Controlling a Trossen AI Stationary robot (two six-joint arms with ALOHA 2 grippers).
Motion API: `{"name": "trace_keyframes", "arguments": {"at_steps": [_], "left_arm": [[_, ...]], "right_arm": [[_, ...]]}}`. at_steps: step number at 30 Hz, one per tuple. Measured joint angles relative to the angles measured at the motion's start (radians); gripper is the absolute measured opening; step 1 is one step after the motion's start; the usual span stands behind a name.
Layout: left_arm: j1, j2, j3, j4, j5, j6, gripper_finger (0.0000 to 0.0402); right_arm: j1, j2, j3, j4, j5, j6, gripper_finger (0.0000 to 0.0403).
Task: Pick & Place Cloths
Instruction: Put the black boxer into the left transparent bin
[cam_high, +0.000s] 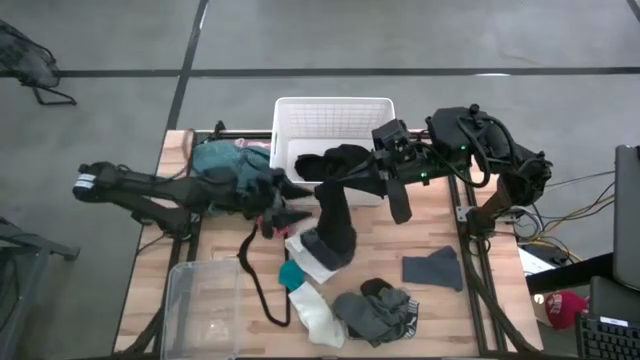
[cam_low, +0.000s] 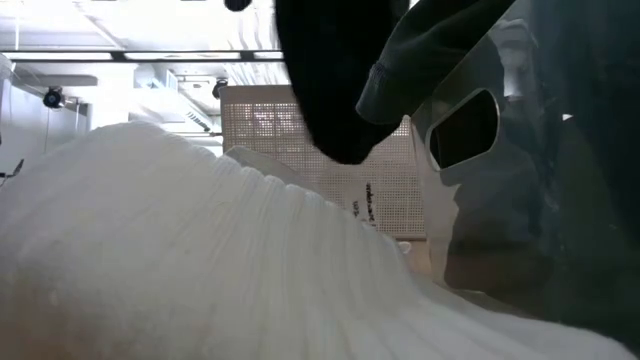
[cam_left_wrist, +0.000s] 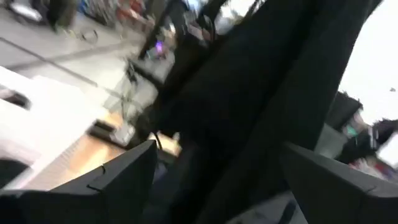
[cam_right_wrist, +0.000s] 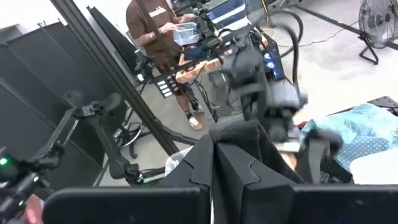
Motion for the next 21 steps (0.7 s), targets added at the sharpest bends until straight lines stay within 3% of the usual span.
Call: {"name": "trace_keyframes", "arguments": {"at_steps": [4, 9, 21], "left_arm": [[-0.030, 0.084, 0.055, 0.017, 0.062, 0.017, 0.0339], [-0.059, 0.190, 0.106, 0.007, 0.062, 0.037, 0.0337], [-0.061, 0.332, 0.213, 0.029, -0.184, 0.043, 0.0337]], "right_arm": [[0.000, 0.005, 0.000, 0.012, 0.000, -0.003, 0.0008], [0.000, 0.012, 0.000, 0.014, 0.000, -0.003, 0.0008], [0.001, 0.016, 0.000, 0.043, -0.008, -0.007, 0.0008]]}}
